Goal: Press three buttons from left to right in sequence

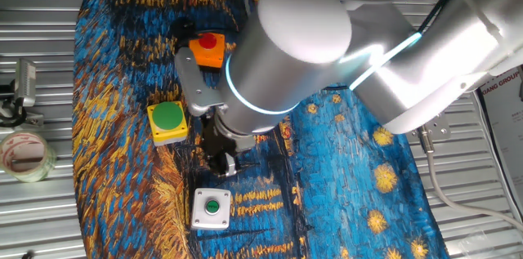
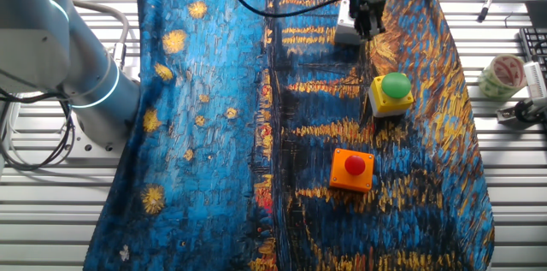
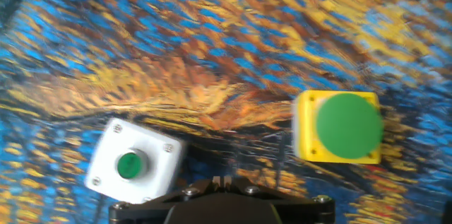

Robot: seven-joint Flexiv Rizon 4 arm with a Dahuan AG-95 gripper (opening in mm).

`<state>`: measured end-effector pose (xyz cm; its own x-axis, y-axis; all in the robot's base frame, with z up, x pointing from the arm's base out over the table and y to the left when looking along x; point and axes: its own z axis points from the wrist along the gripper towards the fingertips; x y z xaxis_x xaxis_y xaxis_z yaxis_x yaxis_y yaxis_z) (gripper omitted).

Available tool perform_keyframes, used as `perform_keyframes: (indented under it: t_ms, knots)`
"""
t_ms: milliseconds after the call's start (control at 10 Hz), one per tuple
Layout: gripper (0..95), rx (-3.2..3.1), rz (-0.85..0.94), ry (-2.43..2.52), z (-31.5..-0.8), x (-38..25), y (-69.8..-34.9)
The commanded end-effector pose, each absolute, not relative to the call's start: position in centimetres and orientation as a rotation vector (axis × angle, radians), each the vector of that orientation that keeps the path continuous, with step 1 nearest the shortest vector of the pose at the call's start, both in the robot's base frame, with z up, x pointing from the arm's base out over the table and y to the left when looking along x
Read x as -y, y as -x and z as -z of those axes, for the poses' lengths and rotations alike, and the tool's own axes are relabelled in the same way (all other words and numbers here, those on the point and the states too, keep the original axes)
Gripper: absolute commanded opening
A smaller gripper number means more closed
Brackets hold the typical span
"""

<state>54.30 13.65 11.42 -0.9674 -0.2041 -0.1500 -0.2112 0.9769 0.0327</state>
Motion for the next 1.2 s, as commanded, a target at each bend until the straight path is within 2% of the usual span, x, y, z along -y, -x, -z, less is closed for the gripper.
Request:
perform_keyframes:
  t_ms: [100,600,700,1200]
  knots:
    - [19.0,-2.983,-0.059,0.300,-11.4,-14.1,-54.5]
    - [19.0,-2.998,-0.040,0.238,-11.5,-16.3,-54.8]
    - [38.0,-2.996,-0.041,0.243,-11.5,-16.3,-54.8]
    - [38.0,-2.996,-0.036,0.248,-11.4,-16.5,-54.8]
